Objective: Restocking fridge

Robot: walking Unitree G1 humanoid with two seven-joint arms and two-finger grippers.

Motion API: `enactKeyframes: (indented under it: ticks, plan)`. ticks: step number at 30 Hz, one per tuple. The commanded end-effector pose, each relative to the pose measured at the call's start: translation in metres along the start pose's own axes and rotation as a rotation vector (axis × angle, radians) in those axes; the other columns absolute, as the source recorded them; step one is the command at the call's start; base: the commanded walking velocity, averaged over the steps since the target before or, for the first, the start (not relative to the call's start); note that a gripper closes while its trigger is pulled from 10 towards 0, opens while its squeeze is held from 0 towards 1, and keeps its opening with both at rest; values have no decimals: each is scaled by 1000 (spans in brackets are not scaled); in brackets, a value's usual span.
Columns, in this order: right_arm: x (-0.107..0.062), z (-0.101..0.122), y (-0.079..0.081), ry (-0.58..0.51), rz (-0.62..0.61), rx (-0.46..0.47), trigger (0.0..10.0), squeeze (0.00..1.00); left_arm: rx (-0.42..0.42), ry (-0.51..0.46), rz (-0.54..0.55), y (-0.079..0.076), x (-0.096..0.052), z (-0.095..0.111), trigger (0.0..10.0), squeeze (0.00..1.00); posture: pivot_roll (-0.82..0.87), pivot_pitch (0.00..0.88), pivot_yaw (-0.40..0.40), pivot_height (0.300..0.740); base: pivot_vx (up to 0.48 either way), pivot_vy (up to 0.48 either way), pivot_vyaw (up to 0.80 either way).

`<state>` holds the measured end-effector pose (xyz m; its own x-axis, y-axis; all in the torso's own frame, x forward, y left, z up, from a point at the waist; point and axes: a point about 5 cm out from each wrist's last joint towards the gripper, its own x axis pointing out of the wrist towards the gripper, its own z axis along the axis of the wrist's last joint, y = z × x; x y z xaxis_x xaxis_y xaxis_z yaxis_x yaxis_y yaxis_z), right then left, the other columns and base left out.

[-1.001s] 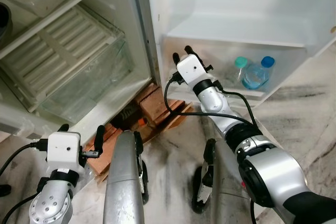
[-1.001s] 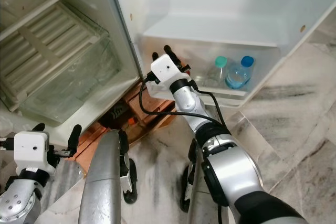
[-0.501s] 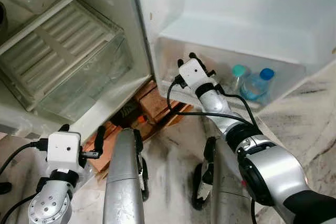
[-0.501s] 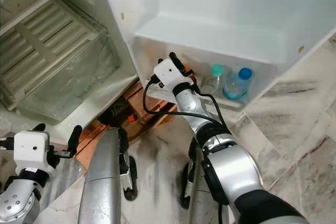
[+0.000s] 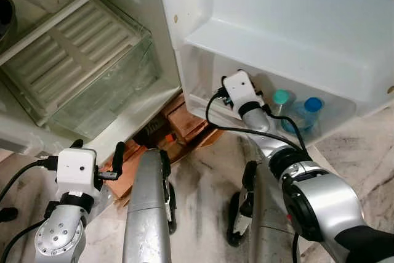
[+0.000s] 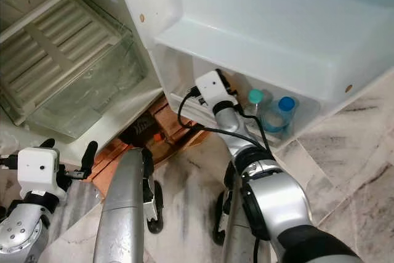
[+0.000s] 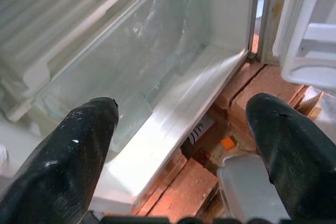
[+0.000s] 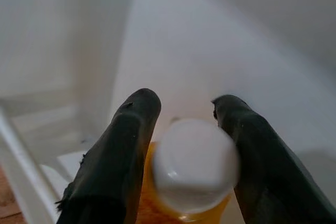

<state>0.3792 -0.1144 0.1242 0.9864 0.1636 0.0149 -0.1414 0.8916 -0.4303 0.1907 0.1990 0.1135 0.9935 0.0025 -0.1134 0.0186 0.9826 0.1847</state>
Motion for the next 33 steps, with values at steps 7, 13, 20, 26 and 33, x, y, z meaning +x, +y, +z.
enactKeyframes:
  ticks: [7, 13, 20, 26, 33]
  plan:
    - [-1, -4, -2, 33, -11, 101, 10000, 1000, 18, 37, -8, 0, 3, -8, 10000, 0, 310, 304, 72, 567, 0, 0, 0]
    - [6, 15, -2, -45, 22, 139, 10000, 1000, 14, 29, -11, -3, 10, -9, 10000, 0, 291, 277, 68, 567, 0, 0, 0]
    - [13, 35, 3, -90, 82, 193, 10000, 1000, -5, 12, -48, -14, 23, -10, 10000, 0, 232, 226, 63, 567, 0, 0, 0]
    - [16, 45, -2, -132, 108, 207, 10000, 1000, -13, -9, -61, -21, 36, -9, 10000, 0, 198, 191, 59, 567, 0, 0, 0]
    - [14, 46, -15, -154, 131, 197, 10000, 298, -30, -25, -76, -31, 46, -11, 10000, 0, 158, 146, 46, 567, 0, 0, 0]
